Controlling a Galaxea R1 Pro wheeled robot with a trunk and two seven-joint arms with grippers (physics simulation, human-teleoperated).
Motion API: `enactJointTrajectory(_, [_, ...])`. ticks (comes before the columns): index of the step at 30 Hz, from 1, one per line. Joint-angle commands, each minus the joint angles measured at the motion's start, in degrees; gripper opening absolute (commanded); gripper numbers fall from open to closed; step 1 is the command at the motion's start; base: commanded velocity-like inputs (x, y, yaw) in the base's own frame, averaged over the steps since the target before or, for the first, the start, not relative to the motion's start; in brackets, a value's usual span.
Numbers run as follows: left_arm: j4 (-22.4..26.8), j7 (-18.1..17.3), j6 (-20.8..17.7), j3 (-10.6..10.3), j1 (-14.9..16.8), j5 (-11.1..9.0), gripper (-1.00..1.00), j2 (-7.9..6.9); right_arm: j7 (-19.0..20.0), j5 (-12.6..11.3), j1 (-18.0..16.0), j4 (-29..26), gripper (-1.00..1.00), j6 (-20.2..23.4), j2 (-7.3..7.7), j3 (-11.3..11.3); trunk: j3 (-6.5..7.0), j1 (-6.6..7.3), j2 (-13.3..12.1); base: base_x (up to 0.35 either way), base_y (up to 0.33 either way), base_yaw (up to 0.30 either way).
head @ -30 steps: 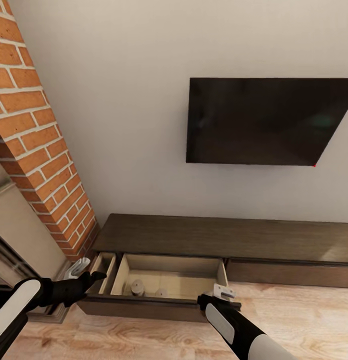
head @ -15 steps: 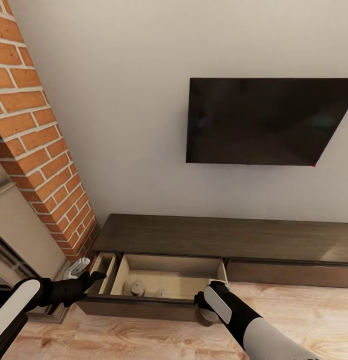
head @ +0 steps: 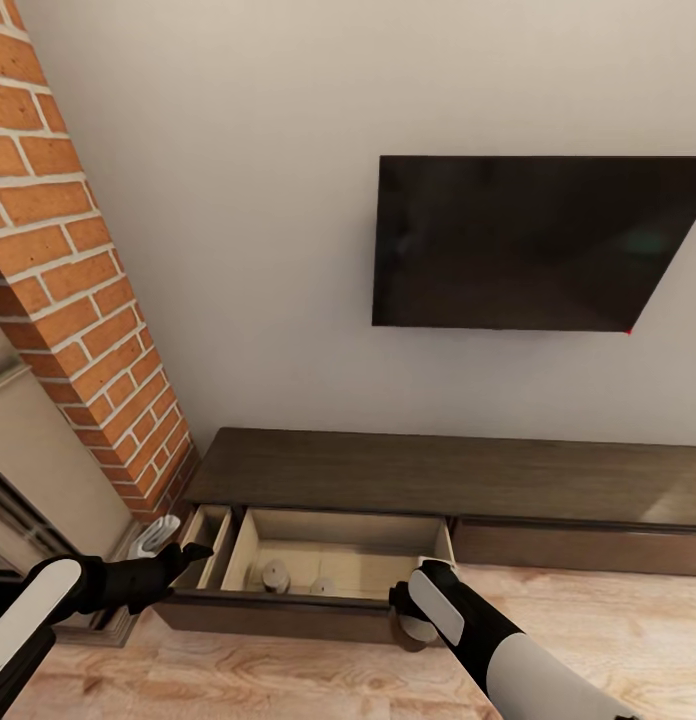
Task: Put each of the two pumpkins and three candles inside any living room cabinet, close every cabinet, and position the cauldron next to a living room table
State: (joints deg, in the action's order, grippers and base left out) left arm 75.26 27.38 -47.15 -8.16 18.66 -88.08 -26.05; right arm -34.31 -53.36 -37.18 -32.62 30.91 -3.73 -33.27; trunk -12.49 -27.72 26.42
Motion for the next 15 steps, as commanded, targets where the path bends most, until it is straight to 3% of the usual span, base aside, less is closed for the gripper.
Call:
enactJointTrajectory(1, [0.1, 0.6, 0.0, -0.1, 0.1, -0.6, 1.0, -0.05, -0.5, -0.4, -0.1, -0.1, -1.0, 0.1, 0.04, -0.3, -0.11, -0.04, 0.1, 0.101, 0.0, 0.0])
enactJointTrajectory(15, [0.1, 0.6, 0.0, -0.1, 0.1, -0.6, 1.0, -0.03, -0.4, -0.4, -0.1, 0.0, -1.0, -0.1, 0.04, -0.3, -0.11, -0.04, 0.1, 0.304, 0.0, 0.0])
